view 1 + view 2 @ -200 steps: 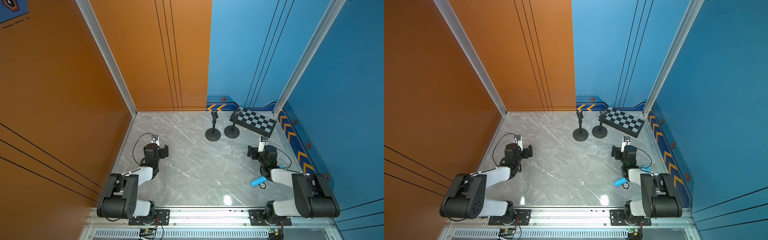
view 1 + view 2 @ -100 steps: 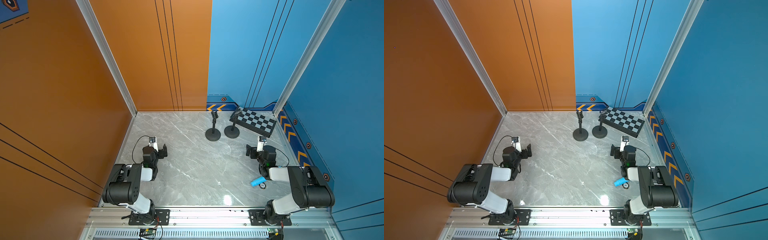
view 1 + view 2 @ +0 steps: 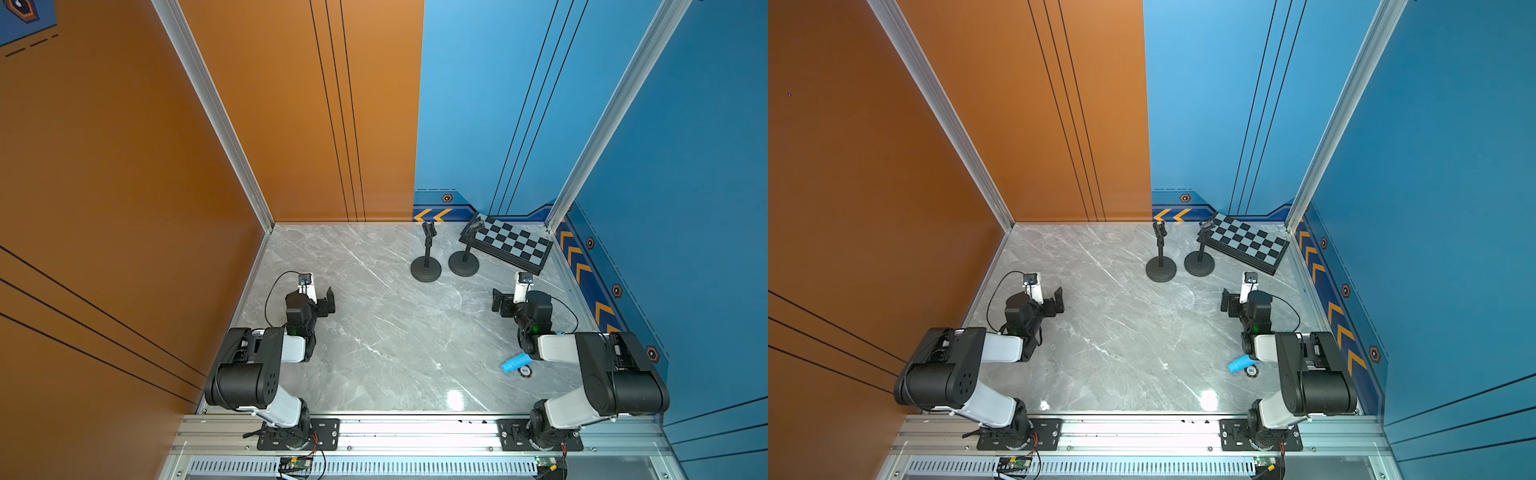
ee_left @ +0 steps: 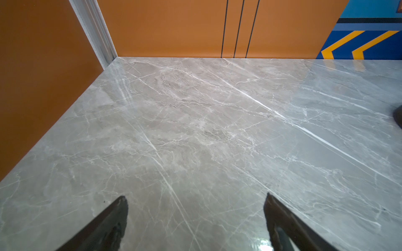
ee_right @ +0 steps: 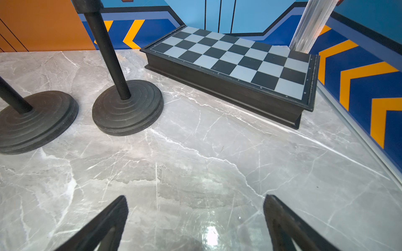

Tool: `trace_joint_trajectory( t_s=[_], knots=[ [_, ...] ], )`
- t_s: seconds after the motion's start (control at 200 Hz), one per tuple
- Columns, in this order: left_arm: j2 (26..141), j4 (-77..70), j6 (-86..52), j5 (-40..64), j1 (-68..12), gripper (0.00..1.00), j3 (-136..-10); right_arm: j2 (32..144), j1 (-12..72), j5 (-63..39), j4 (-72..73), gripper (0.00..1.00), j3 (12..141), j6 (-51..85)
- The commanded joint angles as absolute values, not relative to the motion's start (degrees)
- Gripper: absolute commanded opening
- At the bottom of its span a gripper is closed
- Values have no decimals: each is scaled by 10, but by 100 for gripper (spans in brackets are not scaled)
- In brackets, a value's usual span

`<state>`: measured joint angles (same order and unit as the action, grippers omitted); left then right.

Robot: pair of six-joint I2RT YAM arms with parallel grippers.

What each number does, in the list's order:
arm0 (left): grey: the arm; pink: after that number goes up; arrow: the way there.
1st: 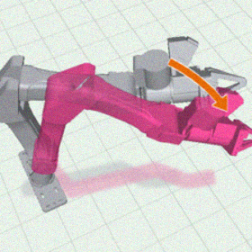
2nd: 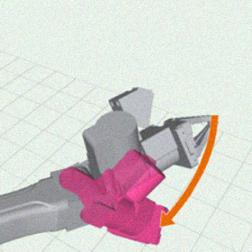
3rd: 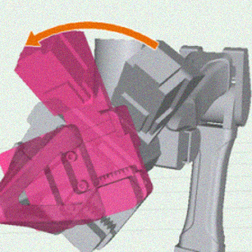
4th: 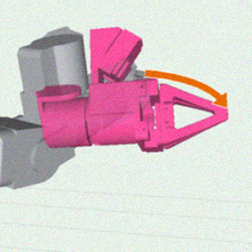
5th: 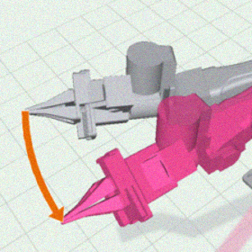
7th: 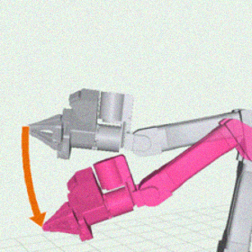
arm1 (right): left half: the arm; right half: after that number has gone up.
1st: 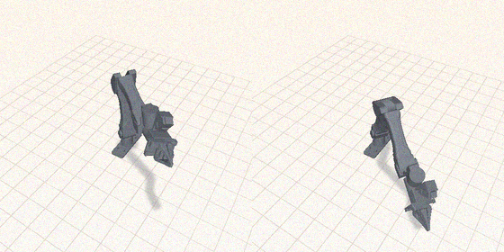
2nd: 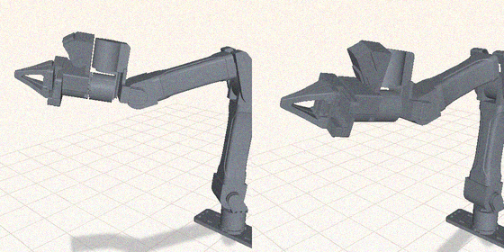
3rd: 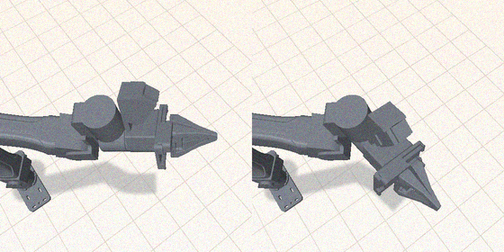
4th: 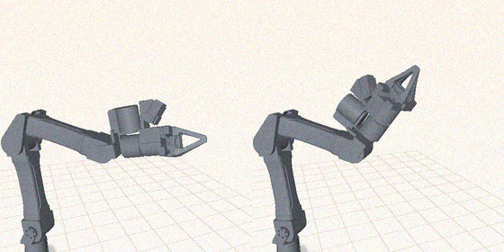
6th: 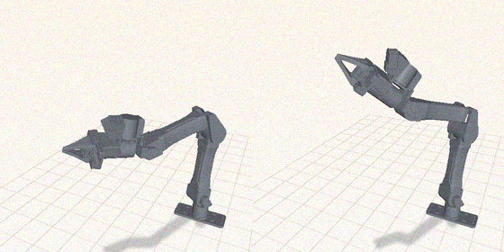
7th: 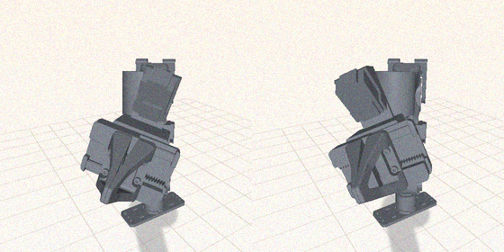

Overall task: Assemble a microphone stand
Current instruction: Reset both arms

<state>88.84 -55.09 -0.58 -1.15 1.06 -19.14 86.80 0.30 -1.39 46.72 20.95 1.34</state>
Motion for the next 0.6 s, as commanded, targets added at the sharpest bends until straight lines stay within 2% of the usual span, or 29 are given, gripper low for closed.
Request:
trace_joint_trajectory(
  t_s=[0.0, 0.16, 0.596],
  knots=[
    [886, -560, 26, 62, 7, 98, -192, 868, 0, -23, 478, 100, 219, 15],
    [887, -560, 35, 85, 7, 98, -193, 868, -1, -23, 477, 100, 219, 14],
    [891, -533, -13, -15, 14, 98, -210, 868, 0, -23, 478, 100, 219, 15]
  ],
)
